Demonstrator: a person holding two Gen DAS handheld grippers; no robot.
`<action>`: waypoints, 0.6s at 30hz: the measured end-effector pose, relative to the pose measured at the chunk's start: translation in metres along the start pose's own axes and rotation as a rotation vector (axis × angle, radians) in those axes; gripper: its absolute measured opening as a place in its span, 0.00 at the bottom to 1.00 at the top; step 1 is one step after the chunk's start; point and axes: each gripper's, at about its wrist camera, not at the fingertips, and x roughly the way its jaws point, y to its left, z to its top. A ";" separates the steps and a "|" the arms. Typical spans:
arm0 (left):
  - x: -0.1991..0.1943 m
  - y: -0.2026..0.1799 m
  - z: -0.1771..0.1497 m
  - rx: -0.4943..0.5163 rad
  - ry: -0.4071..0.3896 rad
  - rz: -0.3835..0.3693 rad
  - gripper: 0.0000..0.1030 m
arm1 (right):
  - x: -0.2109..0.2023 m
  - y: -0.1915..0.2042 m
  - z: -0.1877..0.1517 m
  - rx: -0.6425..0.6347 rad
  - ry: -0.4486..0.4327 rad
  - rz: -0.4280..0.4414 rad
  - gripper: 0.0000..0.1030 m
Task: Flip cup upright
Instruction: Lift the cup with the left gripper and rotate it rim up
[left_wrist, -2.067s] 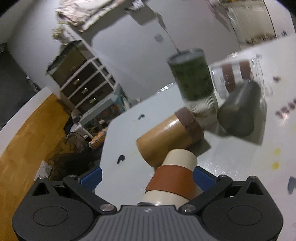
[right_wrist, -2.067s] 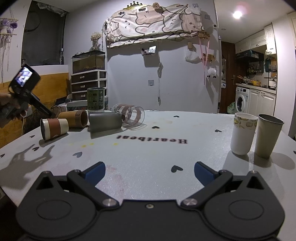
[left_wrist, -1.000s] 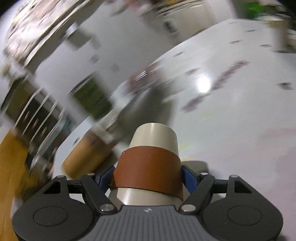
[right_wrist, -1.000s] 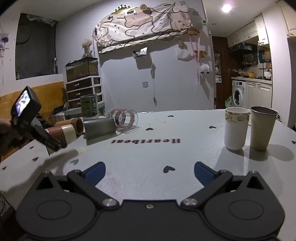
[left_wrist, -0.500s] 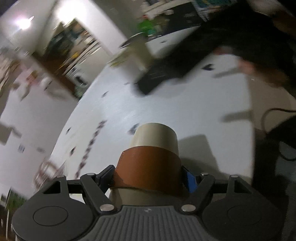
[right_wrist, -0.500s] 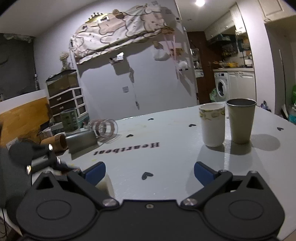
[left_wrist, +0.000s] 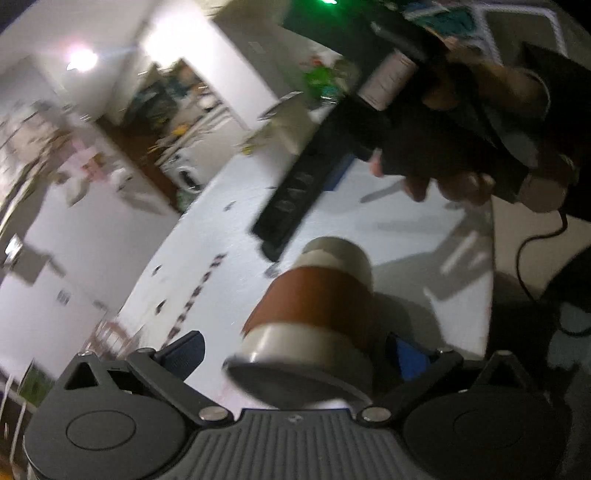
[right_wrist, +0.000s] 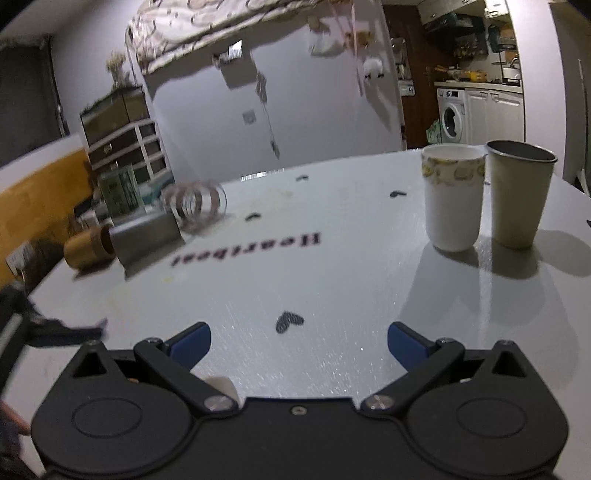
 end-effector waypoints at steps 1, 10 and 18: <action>-0.003 0.001 -0.005 -0.031 -0.002 0.012 0.99 | 0.002 0.000 -0.001 -0.006 0.005 -0.003 1.00; -0.012 0.032 -0.040 -0.387 -0.020 0.047 0.99 | 0.005 -0.012 -0.015 0.025 0.075 -0.003 1.00; -0.001 0.062 -0.057 -0.710 0.011 0.051 0.99 | -0.020 -0.002 -0.036 0.012 0.082 0.023 0.99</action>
